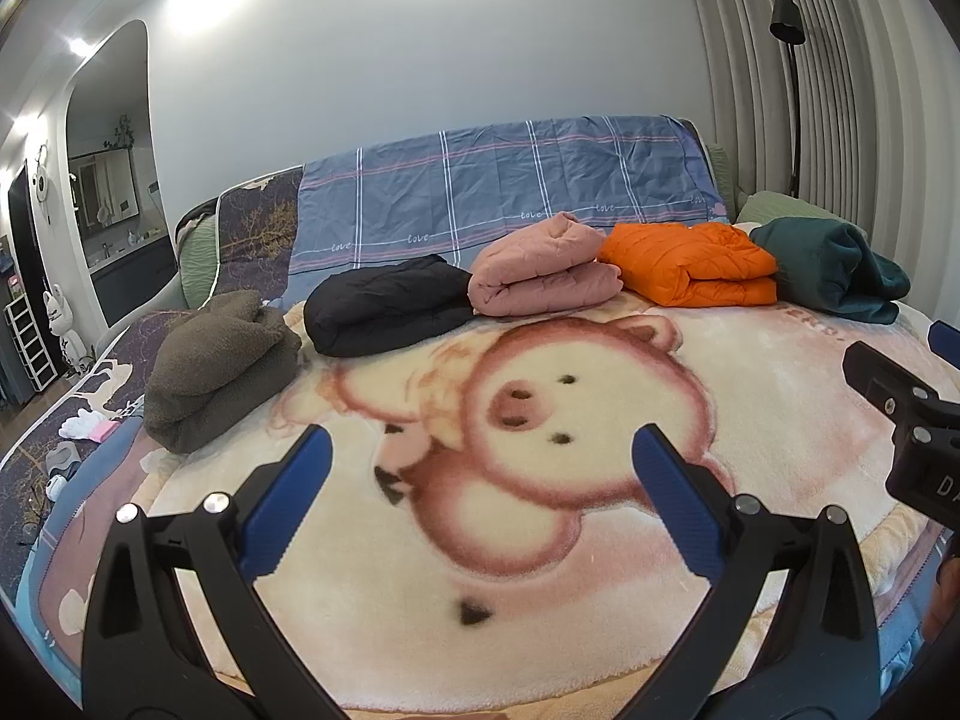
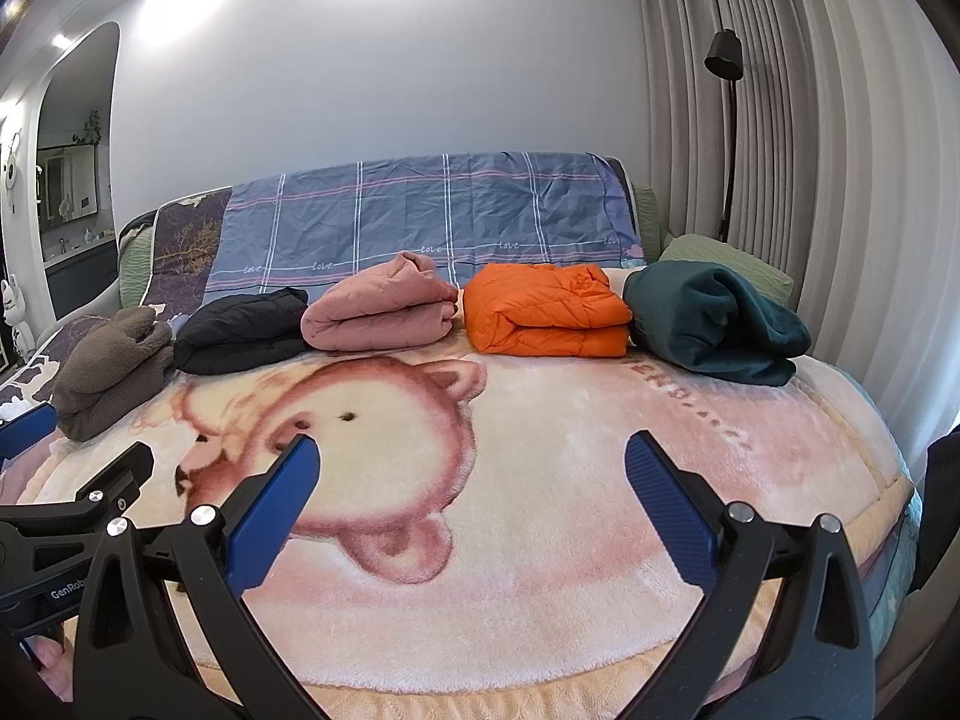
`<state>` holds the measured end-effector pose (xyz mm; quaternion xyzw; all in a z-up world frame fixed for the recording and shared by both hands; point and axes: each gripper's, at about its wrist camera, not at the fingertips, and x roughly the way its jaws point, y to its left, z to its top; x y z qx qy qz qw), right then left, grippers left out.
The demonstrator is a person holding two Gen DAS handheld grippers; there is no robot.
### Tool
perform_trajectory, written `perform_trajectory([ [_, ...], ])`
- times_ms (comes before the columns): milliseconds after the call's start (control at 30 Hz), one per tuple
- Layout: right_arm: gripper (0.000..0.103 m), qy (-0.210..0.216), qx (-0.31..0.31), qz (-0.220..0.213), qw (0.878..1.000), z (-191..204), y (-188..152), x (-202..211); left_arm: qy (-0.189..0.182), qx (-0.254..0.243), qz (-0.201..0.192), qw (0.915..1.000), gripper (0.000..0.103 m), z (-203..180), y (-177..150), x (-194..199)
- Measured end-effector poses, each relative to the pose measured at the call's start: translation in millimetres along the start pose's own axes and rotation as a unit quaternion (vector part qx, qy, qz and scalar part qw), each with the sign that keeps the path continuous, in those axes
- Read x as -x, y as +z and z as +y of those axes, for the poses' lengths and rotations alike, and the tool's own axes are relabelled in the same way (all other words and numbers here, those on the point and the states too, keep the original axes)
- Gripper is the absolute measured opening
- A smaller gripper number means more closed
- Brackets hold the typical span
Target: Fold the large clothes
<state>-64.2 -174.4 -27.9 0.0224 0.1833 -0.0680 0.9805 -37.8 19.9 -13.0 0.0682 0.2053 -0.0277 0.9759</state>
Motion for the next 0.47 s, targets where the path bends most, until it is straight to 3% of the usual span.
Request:
perform_trajectory([
  [467, 0.102, 0.001, -0.002, 0.002, 1.0, -1.3, 1.1, -0.4, 0.0, -0.003, 0.002, 1.0, 0.101, 0.8, 3.4, 0.8],
])
